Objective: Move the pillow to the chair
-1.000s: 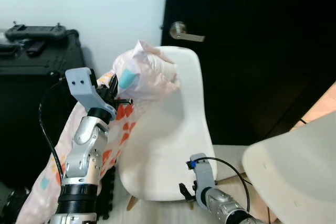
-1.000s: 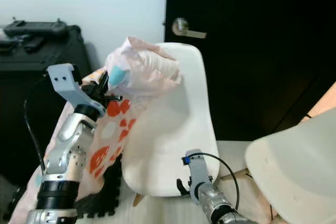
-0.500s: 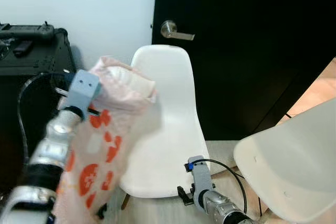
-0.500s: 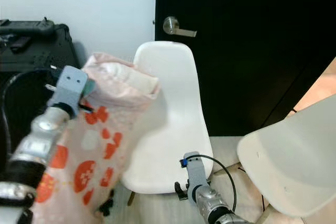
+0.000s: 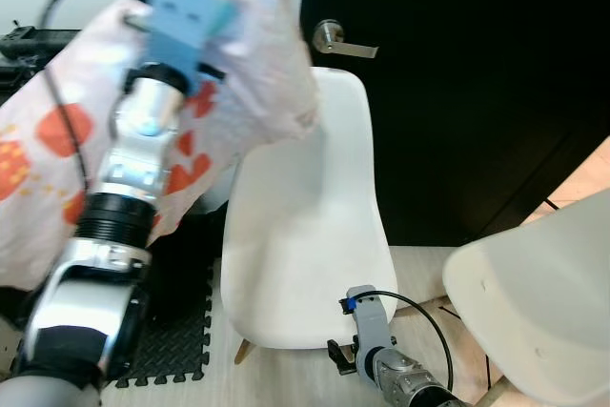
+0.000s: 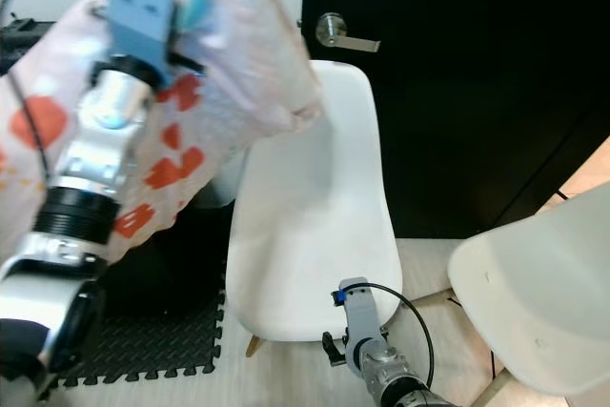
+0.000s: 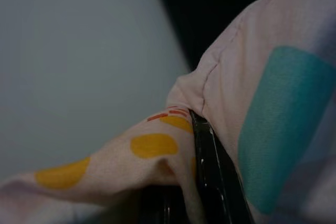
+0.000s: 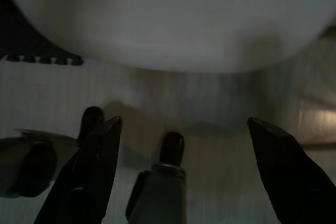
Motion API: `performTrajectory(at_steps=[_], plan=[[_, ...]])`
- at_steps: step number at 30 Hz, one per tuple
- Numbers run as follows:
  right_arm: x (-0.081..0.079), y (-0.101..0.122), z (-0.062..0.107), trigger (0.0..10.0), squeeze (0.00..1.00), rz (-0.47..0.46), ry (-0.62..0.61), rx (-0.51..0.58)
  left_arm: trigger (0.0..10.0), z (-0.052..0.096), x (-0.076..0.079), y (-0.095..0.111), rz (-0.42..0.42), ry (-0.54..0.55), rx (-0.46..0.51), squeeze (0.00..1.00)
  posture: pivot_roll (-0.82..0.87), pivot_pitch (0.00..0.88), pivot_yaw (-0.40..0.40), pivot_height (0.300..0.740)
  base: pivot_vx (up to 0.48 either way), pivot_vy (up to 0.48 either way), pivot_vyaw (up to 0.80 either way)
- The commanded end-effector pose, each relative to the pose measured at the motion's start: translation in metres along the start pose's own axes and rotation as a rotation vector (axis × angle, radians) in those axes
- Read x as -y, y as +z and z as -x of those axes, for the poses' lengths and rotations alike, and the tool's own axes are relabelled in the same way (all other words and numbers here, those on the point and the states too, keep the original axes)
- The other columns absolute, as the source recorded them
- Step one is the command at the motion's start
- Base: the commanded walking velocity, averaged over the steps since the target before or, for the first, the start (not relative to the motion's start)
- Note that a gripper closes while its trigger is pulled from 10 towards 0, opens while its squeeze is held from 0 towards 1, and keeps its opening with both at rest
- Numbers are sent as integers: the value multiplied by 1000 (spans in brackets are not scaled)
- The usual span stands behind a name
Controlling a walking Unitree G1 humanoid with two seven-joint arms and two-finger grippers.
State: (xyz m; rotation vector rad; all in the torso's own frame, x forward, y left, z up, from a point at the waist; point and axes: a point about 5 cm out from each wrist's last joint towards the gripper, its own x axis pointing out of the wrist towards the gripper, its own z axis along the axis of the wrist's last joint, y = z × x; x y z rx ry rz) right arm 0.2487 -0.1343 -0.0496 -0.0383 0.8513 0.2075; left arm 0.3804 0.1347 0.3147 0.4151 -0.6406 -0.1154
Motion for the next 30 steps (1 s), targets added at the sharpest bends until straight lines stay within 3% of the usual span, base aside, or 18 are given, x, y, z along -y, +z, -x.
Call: performTrajectory(at_steps=[1,4,14,18,30], plan=[[2,-6,1,10000,0,-24,-11,-19,10000,-7,3,17,-2,-8,90,0,0,81,-42,735,0,0,0],[3,-7,1,10000,0,-35,-11,-16,10000,-10,17,14,35,-25,66,0,-5,86,-40,720,0,0,0],[4,-8,1,10000,0,-26,-15,-18,10000,-15,17,7,-1,-13,44,0,-13,89,-35,685,0,0,0],[4,-7,1,10000,0,-23,-16,-17,10000,-10,21,-7,-20,-26,-6,0,-16,93,-34,665,0,0,0],[6,-10,2,10000,0,-12,-21,-25,10000,-3,31,-19,-7,-45,-32,0,-19,93,-39,620,0,0,0]])
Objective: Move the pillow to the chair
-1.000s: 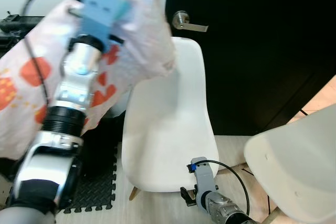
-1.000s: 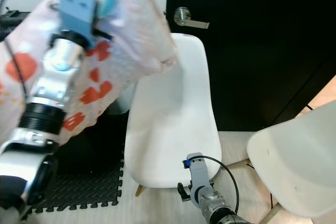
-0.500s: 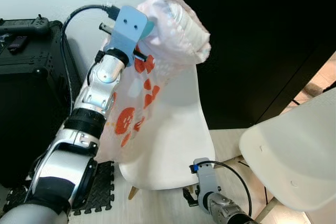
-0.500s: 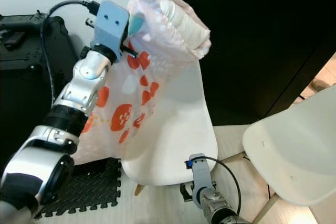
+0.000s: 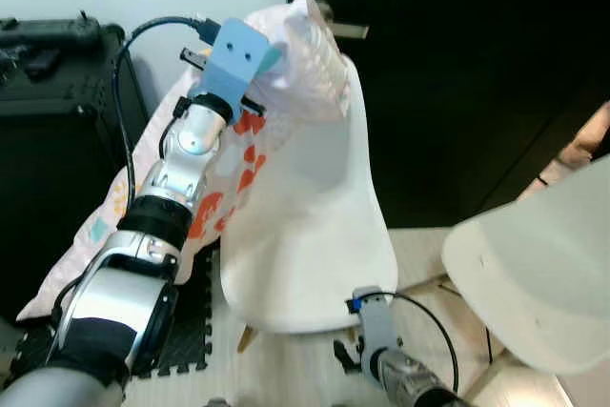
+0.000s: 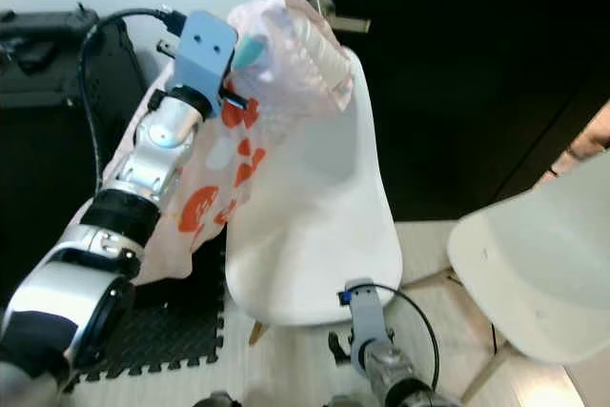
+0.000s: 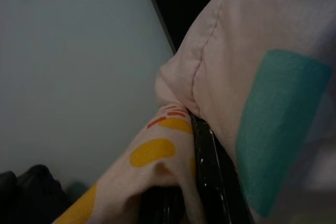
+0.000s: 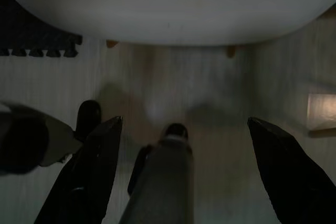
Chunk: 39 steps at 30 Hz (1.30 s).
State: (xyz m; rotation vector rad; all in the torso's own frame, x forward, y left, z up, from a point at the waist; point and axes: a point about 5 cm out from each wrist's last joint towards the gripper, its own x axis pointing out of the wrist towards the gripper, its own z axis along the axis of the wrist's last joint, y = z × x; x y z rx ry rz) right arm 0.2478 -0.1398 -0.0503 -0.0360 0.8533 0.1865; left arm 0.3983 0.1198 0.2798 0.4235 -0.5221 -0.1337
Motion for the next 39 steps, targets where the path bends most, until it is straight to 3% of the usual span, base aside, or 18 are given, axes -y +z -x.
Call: performTrajectory(at_steps=[1,9,13,18,23,27,29,32,33,34,35,36,37,38,39], plan=[[0,-8,1,10000,0,-1,-3,-22,10000,-3,3,13,-16,-3,81,0,-20,94,-36,615,0,0,0],[0,-8,1,10000,0,-7,-9,-19,10000,-6,3,13,-21,-7,82,0,-30,101,-28,580,0,0,0],[2,-10,2,10000,0,-29,-14,-10,10000,-9,-25,1,-12,70,1,0,-37,120,-15,575,0,0,0],[3,-15,2,10000,0,-33,-19,-16,10000,-12,-42,-6,46,119,-61,0,-49,140,-4,575,0,0,0],[4,-18,3,10000,0,-31,-28,-22,10000,-16,-45,-6,120,116,-99,0,-59,154,7,575,0,0,0],[5,-20,4,10000,0,-23,-45,-23,10000,-19,-37,-9,210,91,-140,0,-68,167,14,575,0,0,0],[7,-21,4,10000,0,-14,-56,-23,10000,-21,-24,-9,207,43,-159,0,-72,171,18,575,0,0,0],[8,-23,5,10000,0,-12,-65,-22,10000,-27,1,-2,286,-32,-162,0,-82,184,26,575,0,0,0],[8,-23,5,10000,0,-12,-65,-22,10000,-27,1,-2,286,-32,-162,0,-82,184,26,575,0,0,0],[8,-24,5,10000,0,-7,-71,-23,10000,-29,15,3,323,-81,-146,0,-91,194,32,575,0,0,0],[8,-24,5,10000,0,-7,-71,-23,10000,-29,15,3,323,-81,-146,0,-91,194,32,575,0,0,0],[9,-25,5,10000,0,-3,-74,-25,10000,-30,25,8,341,-119,-127,0,-94,197,32,575,0,0,0],[9,-25,5,10000,0,-3,-74,-25,10000,-30,25,8,341,-119,-127,0,-94,197,32,575,0,0,0],[9,-27,6,10000,0,1,-78,-27,10000,-30,39,14,384,-177,-107,0,-97,206,34,575,0,0,0],[9,-27,6,10000,0,1,-78,-27,10000,-30,39,14,384,-177,-107,0,-97,206,34,575,0,0,0]])
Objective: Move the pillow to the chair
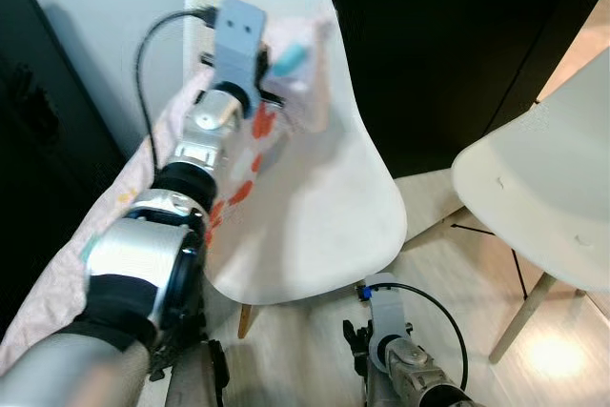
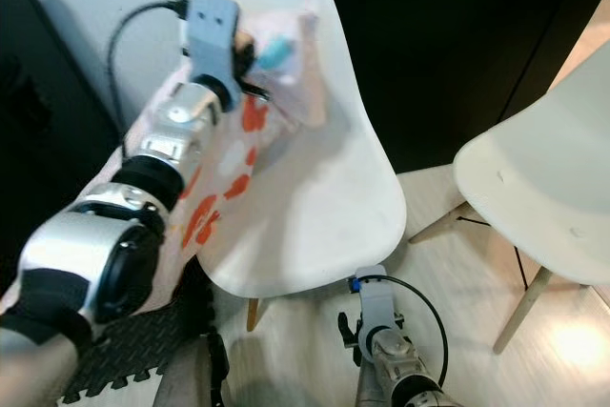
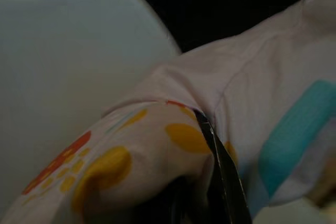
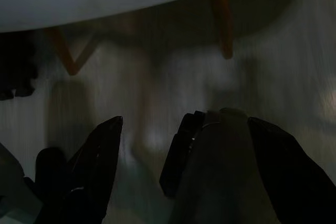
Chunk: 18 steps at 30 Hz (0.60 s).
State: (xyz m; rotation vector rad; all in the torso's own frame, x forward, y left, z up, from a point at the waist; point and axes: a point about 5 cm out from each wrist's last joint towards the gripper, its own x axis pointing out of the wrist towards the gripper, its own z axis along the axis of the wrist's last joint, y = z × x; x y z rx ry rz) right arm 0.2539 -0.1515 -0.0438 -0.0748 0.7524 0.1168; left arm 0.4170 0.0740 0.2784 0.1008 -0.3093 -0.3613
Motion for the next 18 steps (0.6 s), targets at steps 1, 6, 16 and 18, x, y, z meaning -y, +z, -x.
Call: performTrajectory(at_steps=[1,6,16,18], plan=[[-2,-37,7,10000,0,-1,-1,-129,10000,-4,33,5,63,-167,51,0,-101,214,36,575,0,0,0],[-2,-39,8,10000,0,1,-3,-132,10000,-1,59,-2,94,-286,54,0,-102,219,35,575,0,0,0],[-1,-44,10,10000,0,21,5,-143,10000,35,92,-70,-75,-417,-120,0,-97,247,23,575,0,0,0],[-1,-44,10,10000,0,24,9,-143,10000,36,81,-75,-108,-358,-146,0,-96,246,22,575,0,0,0]])
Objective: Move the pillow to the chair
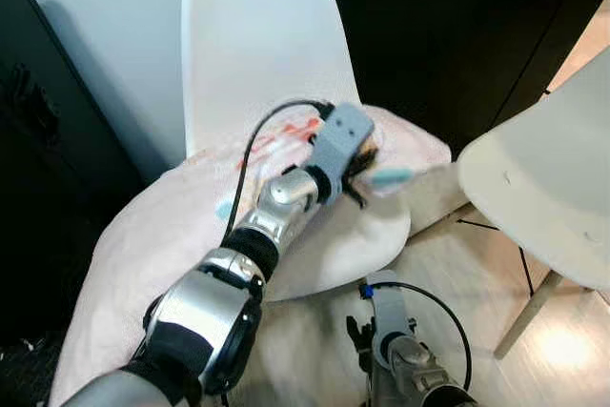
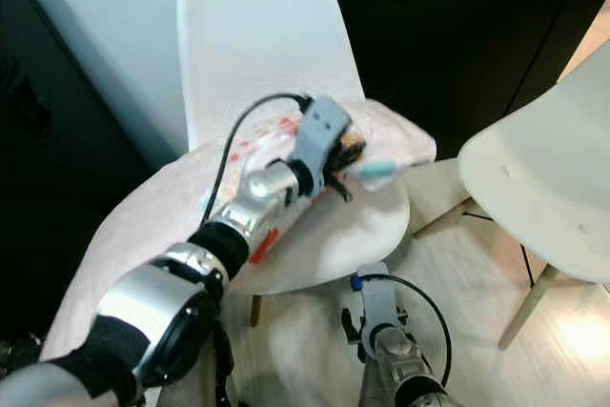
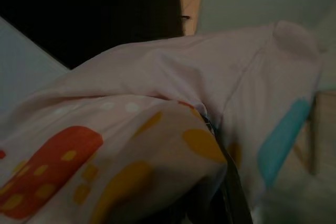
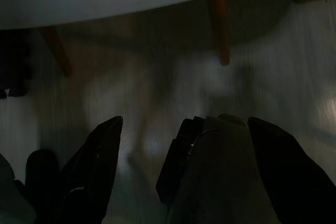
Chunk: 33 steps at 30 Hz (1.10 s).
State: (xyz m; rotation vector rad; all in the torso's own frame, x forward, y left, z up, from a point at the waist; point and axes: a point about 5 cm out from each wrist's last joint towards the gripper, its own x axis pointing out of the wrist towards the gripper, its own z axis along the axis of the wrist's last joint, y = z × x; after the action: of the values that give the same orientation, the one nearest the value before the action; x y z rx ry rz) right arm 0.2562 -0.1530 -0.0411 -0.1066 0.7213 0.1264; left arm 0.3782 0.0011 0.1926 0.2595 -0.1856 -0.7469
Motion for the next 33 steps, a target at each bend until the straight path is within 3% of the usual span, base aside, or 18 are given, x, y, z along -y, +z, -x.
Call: performTrajectory(at_steps=[1,4,5,11,17,19,22,24,25,26,27,29,33], plan=[[-5,-47,11,10000,0,-9,18,-172,10000,11,-16,-14,-40,90,-58,0,-96,246,22,575,0,0,0],[-5,-47,11,10000,0,-4,23,-171,10000,21,-36,-21,-62,180,-105,0,-96,245,15,575,0,0,0],[-5,-46,11,10000,0,-3,25,-170,10000,25,-42,-24,-42,194,-118,1000,-96,244,13,575,0,0,0],[-6,-44,10,10000,0,11,32,-166,10000,40,-74,-22,54,351,-94,1000,-89,231,2,575,0,0,0],[-6,-42,9,10000,0,20,34,-163,10000,43,-82,-20,85,380,-75,1000,-86,219,-6,575,0,0,0],[-6,-39,8,10000,0,27,36,-157,10000,39,-79,-14,186,329,-14,1000,-84,214,-10,575,0,0,0],[-7,-35,7,10000,0,33,40,-150,10000,28,-69,7,403,134,166,1000,-83,208,-13,575,0,0,0],[-7,-35,7,10000,0,34,40,-149,10000,26,-67,13,447,90,208,1000,-82,207,-14,575,0,0,0],[-7,-34,7,10000,0,38,41,-148,10000,24,-64,27,491,-12,296,996,-80,206,-15,575,0,0,0],[-7,-34,7,10000,0,38,41,-148,10000,24,-64,27,491,-12,296,996,-80,206,-15,575,0,0,0],[-7,-34,7,10000,0,40,42,-147,10000,23,-63,38,526,-85,357,0,-77,204,-15,575,0,0,0],[-7,-34,6,10000,0,40,42,-147,10000,22,-63,43,549,-118,386,0,-77,204,-15,575,0,0,0],[-8,-33,6,10000,0,41,42,-146,10000,27,-54,62,624,-342,488,0,-70,206,-13,575,0,0,0]])
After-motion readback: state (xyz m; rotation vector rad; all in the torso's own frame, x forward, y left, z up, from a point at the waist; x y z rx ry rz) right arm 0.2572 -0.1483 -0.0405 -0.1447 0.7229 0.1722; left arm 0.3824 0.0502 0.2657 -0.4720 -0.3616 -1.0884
